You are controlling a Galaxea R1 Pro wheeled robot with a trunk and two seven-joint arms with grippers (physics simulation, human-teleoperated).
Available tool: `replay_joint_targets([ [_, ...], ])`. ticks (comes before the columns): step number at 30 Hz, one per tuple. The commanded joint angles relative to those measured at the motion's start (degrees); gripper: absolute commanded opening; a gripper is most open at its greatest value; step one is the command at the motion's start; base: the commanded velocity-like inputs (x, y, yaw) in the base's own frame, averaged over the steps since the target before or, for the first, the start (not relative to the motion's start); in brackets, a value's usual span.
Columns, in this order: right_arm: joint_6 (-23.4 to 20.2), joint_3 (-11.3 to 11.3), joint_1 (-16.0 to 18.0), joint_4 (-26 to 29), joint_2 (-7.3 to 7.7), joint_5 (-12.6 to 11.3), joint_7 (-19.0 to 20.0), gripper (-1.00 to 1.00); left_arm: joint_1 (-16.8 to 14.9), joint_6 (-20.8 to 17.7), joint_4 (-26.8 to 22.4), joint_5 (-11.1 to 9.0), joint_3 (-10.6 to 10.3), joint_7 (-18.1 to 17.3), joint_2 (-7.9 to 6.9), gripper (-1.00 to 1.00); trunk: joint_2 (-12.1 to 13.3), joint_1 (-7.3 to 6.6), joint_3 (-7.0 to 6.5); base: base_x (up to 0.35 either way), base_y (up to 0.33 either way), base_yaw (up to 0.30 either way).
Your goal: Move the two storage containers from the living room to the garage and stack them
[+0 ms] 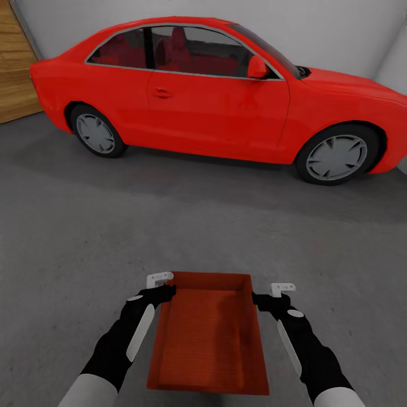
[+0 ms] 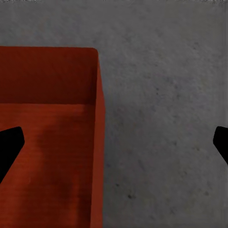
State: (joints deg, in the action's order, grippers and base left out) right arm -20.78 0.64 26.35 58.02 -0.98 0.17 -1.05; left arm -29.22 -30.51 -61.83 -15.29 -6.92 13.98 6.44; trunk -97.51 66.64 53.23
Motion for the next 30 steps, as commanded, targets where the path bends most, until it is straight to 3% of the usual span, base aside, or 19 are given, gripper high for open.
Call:
replay_joint_targets([
  [1,-0.32,0.06,0.02,0.08,-0.02,-0.01,-0.1,1.0,-0.03,-0.21,-0.1,-0.61,-0.11,0.52,-0.02,1.0,-0.02,0.0,-0.05,0.0,0.0,0.0],
  [15,-0.41,0.08,0.02,-0.43,0.09,-0.06,-0.18,1.0,-0.02,-0.17,-0.05,-0.61,-0.11,0.54,0.07,1.0,-0.02,0.0,-0.5,-0.259,0.0,0.0],
  [30,-0.41,0.06,0.02,-0.58,0.1,-0.08,-0.18,1.0,-0.04,-0.16,-0.05,-0.61,-0.14,0.52,0.15,1.0,-0.02,0.0,-1.57,-0.018,0.0,0.0],
])
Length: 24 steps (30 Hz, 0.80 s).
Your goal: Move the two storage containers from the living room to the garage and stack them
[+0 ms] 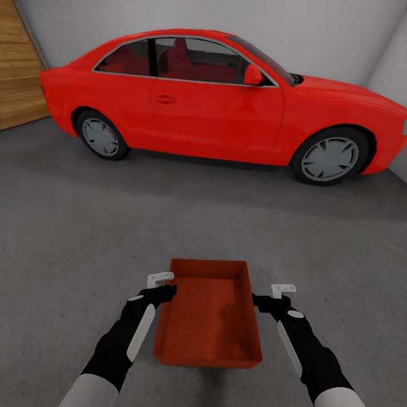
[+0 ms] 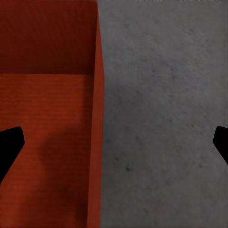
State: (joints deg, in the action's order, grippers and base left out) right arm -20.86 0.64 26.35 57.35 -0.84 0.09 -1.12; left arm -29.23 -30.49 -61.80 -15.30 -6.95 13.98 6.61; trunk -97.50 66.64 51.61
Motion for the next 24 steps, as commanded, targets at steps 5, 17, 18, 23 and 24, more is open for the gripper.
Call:
replay_joint_targets([
  [5,-0.32,0.06,0.02,0.08,-0.03,0.0,-0.11,1.0,-0.01,-0.18,-0.07,-0.6,-0.11,0.52,-0.02,1.0,-0.02,0.0,-0.4,-0.016,0.0,0.0],
  [17,-0.32,0.06,0.02,0.09,-0.04,0.0,-0.11,1.0,-0.02,-0.18,-0.07,-0.6,-0.15,0.52,-0.02,1.0,-0.02,0.0,-1.48,-0.142,0.0,0.0],
  [18,-0.32,0.06,0.02,0.1,-0.04,0.0,-0.11,1.0,-0.02,-0.18,-0.07,-0.6,-0.15,0.52,-0.02,1.0,-0.02,0.0,-1.57,-0.052,0.0,0.0],
  [23,-0.32,0.07,0.02,0.11,-0.04,0.01,-0.11,1.0,-0.03,-0.18,-0.09,-0.57,-0.13,0.45,-0.13,1.0,-0.02,0.0,-2.01,-0.017,0.0,0.0],
  [24,-0.32,0.07,0.02,0.1,-0.04,0.0,-0.11,1.0,-0.03,-0.18,-0.12,-0.58,-0.11,0.44,-0.35,1.0,-0.02,0.0,-2.1,-0.003,0.0,0.0],
])
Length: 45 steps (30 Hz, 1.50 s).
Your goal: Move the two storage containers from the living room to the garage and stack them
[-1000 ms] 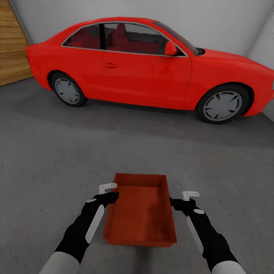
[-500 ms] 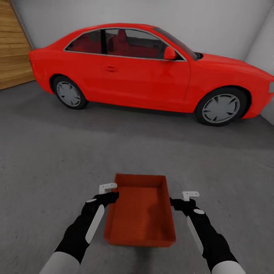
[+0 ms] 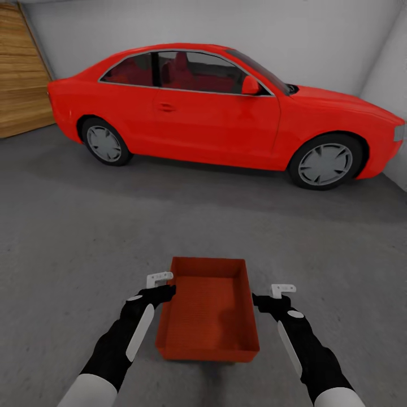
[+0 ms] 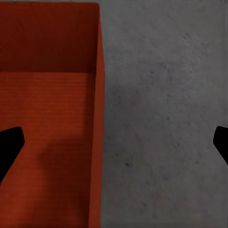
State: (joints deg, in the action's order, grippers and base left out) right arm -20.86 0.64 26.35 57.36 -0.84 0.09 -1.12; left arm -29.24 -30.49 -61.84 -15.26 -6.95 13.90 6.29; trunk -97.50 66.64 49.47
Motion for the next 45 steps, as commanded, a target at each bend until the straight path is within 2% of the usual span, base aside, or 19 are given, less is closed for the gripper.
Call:
replay_joint_targets([
  [1,-0.32,0.06,0.02,0.07,-0.04,0.0,-0.11,1.0,-0.03,-0.18,-0.09,-0.63,-0.1,0.52,-0.03,1.0,-0.02,0.0,-0.05,-0.002,0.0,0.0],
  [6,-0.32,0.06,0.02,0.05,-0.04,0.0,-0.11,1.0,-0.02,-0.18,-0.12,-0.65,-0.08,0.51,0.13,1.0,-0.02,0.0,-0.49,0.0,0.0,0.0],
  [45,-0.32,0.06,0.02,-1.52,-0.04,0.0,-0.23,1.0,-0.02,0.08,-0.04,-0.65,-0.17,0.77,0.39,1.0,15.62,-8.57,-10.97,0.0,0.0,0.0],
])
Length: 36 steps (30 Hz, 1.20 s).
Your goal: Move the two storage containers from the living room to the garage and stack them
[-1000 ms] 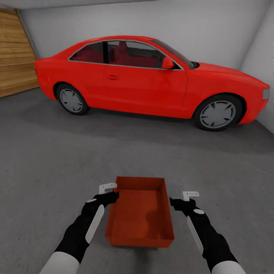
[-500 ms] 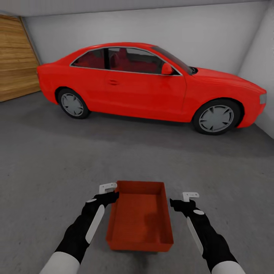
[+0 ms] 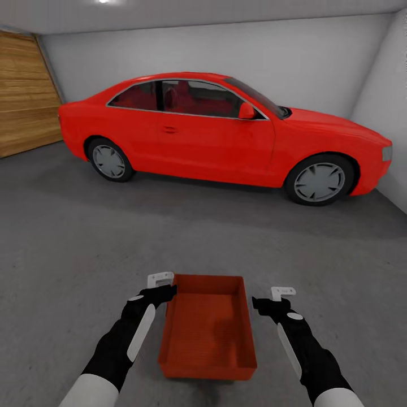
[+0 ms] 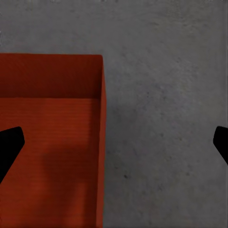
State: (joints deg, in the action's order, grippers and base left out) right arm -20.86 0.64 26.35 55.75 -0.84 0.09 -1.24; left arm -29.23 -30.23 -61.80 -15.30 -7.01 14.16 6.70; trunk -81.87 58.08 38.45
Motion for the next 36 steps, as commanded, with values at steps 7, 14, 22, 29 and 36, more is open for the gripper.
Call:
replay_joint_targets([
  [7,-0.02,0.08,0.02,-1.0,-0.04,0.03,-0.23,1.0,-0.01,-0.18,-0.01,-0.61,-0.11,0.48,-0.09,1.0,2.79,-1.54,-1.84,0.0,0.0,0.0],
  [14,0.71,0.08,0.02,-4.06,1.11,0.87,-0.3,1.0,-0.03,0.0,0.94,-0.53,-0.11,0.59,-0.11,1.0,5.6,-3.08,-3.72,0.0,0.0,0.0],
  [22,9.09,0.07,0.02,-15.84,2.24,1.4,-0.3,1.0,-0.04,0.13,1.4,-0.49,-0.03,0.76,-0.32,1.0,8.81,-4.84,-5.87,0.0,0.0,0.0],
  [29,16.87,0.02,0.02,-33.85,2.33,1.41,-0.28,1.0,-0.04,0.34,2.99,-0.15,0.05,0.91,-0.83,1.0,11.62,-6.38,-7.75,0.0,0.0,0.0],
  [36,19.78,-0.05,0.02,-45.42,2.6,1.48,-0.26,1.0,-0.04,0.5,5.23,0.14,0.07,0.95,-1.06,1.0,14.43,-7.91,-9.64,0.0,0.0,0.0],
])
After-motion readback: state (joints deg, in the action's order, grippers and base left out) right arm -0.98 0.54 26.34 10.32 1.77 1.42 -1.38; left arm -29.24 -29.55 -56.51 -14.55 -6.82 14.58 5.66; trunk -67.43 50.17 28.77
